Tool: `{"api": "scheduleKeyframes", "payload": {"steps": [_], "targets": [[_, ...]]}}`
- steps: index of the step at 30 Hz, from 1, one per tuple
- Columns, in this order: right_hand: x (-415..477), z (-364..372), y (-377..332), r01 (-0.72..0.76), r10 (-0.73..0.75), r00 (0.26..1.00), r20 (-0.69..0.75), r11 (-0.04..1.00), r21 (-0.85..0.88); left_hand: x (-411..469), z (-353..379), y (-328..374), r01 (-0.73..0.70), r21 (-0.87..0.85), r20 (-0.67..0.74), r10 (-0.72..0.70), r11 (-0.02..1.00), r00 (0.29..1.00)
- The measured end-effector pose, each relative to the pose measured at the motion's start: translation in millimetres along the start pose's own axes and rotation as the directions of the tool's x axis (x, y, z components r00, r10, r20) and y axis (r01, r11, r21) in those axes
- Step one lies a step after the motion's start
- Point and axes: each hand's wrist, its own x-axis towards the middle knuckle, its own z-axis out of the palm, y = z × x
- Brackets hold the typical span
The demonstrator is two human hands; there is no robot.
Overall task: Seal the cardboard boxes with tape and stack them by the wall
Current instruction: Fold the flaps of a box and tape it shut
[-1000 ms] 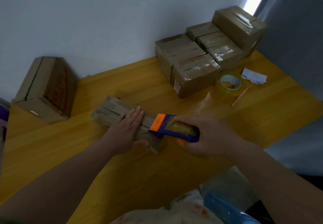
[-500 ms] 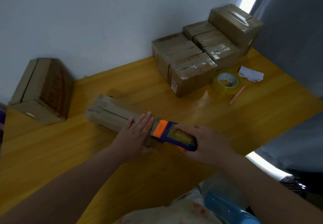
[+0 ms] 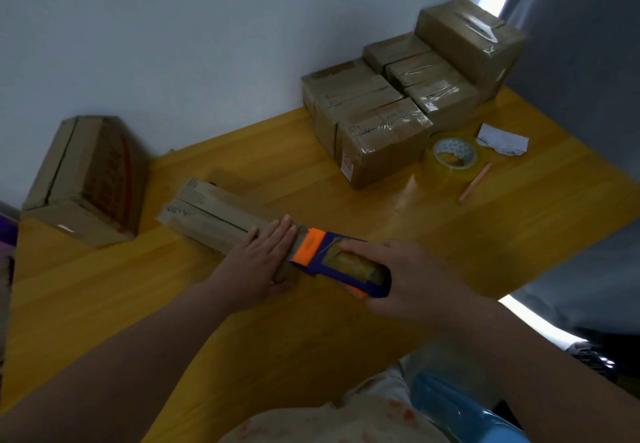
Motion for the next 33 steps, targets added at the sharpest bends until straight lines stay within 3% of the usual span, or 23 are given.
{"api": "scheduleKeyframes", "payload": {"steps": [5, 10, 21, 26, 29, 33], "targets": [[-22, -18, 9, -0.074, 0.073, 0.995, 0.062, 0.997, 0.008, 1, 3, 1, -0.009, -0.002, -0.022, 0.009, 1.000, 1.000], [6, -11, -23, -0.120, 0.142, 0.974, 0.178, 0.984, -0.131, 0, 3, 1, -0.008, -0.011, -0.030, 0.008, 1.000, 1.000], [68, -18, -53, -0.166, 0.210, 0.961, 0.183, 0.959, -0.228, 2, 4, 1, 0.008, 0.023, 0.001, -0.008, 1.000, 1.000], [84, -22, -32, -0.285, 0.292, 0.915, 0.279, 0.956, -0.066, 1, 4, 2, 0.017, 0.034, -0.014, -0.016, 0.999, 1.000], [81, -14, -25, -0.355, 0.344, 0.893, 0.289, 0.935, -0.017, 1, 3, 2, 0.016, 0.015, -0.011, -0.016, 1.000, 1.000], [65, -3, -20, -0.366, 0.393, 0.898, 0.196, 0.916, -0.164, -2, 2, 0, -0.016, -0.005, -0.005, 0.016, 1.000, 1.000]]}}
